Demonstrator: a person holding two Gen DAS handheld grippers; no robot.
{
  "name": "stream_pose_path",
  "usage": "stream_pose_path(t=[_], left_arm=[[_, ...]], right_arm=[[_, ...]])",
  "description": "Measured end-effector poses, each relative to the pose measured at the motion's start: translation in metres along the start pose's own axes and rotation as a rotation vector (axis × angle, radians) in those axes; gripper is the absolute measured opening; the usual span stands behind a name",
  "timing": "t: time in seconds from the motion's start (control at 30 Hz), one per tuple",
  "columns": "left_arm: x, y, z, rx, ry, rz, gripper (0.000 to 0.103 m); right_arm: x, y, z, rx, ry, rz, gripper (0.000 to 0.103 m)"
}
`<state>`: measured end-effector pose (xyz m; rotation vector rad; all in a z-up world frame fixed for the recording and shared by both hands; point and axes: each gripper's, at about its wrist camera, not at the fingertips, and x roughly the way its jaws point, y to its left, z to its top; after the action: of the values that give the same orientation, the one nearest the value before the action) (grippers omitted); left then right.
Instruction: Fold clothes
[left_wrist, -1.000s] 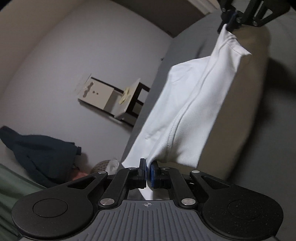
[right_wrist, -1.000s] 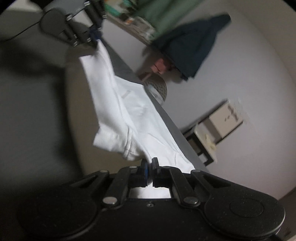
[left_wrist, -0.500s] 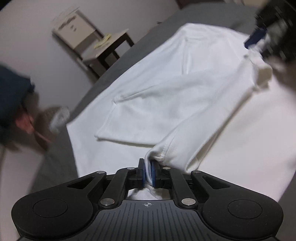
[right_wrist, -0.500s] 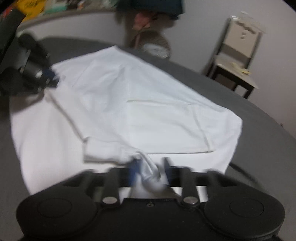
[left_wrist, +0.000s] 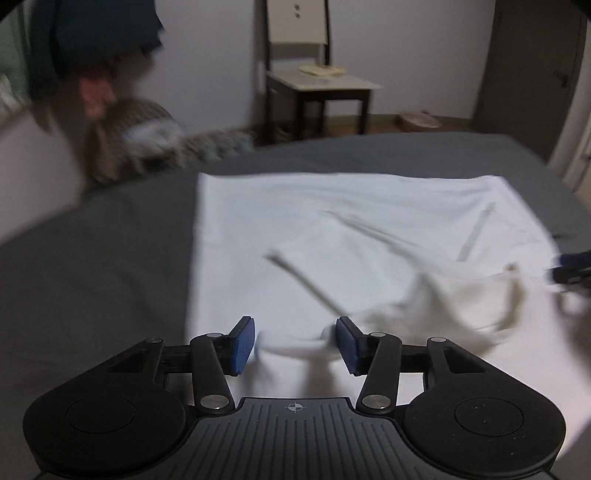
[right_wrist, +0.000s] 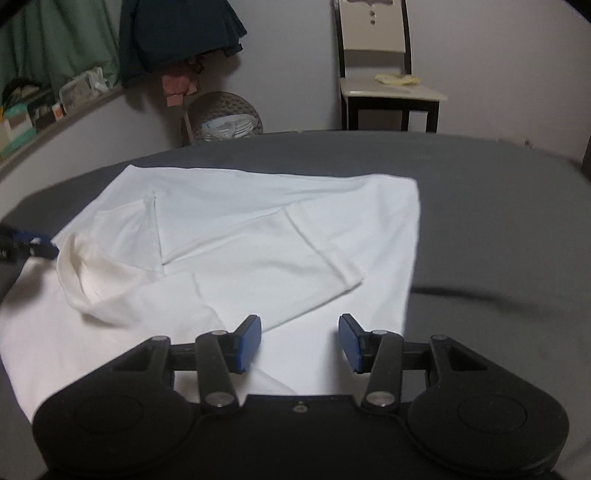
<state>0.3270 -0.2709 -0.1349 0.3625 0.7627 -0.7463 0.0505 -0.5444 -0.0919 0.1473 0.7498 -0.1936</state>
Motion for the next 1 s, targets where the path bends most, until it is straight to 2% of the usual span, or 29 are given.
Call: stream_pose_path(t=[0.03,0.13,0.23,0.3,0.4,0.5,0.53,0.57,0.63,0.67,0.83,0.9,1.0], left_arm=[[-0.003,0.004,-0.002,0.002,-0.011,0.034,0.050],[-0.013,0.014,-0.010,0.022,-0.024,0.037,0.050],[-0.017,0.015,-0.021,0.072,0.026,0.001,0.050],[-0.019,0.015,-0.029,0.084,0.054,0.003,0.050],[-0.022,0.017,-0.040,0.024,0.058,-0.046,0.050],[-0.015,0.015,-0.045,-0.048,0.059,-0.049,0.049],[-0.011,0.015,-0.046,-0.081,0.064,-0.061,0.046],[-0.008,0.016,-0.048,-0.113,0.068,-0.081,0.027],[-0.004,0.015,-0.050,-0.164,0.054,-0.072,0.023],[-0.004,0.014,-0.051,-0.181,0.043,-0.062,0.014],[-0.004,0.017,-0.059,-0.262,0.030,-0.051,0.009],[-0.005,0.016,-0.060,-0.278,0.022,-0.047,0.007],[-0.007,0.015,-0.062,-0.289,0.011,-0.038,0.007]], right_arm=[[-0.001,-0.001,0.000,-0.003,0.001,0.000,0.048],[-0.006,-0.004,-0.001,-0.011,0.005,0.001,0.049],[-0.010,-0.007,-0.001,-0.018,0.011,0.000,0.050],[-0.012,-0.008,-0.005,0.008,0.050,-0.012,0.050],[-0.009,-0.017,-0.011,0.092,0.058,0.068,0.050],[-0.002,-0.021,-0.010,0.140,0.032,0.078,0.050],[0.001,-0.023,-0.009,0.164,0.023,0.080,0.050],[0.005,-0.025,-0.008,0.189,0.016,0.078,0.049],[0.010,-0.028,-0.006,0.246,0.040,0.034,0.033],[0.012,-0.030,-0.005,0.275,0.052,0.012,0.033],[-0.001,-0.036,-0.013,0.389,0.022,-0.041,0.038],[-0.010,-0.042,-0.021,0.447,0.011,-0.018,0.038],[-0.017,-0.054,-0.034,0.556,0.025,0.087,0.038]])
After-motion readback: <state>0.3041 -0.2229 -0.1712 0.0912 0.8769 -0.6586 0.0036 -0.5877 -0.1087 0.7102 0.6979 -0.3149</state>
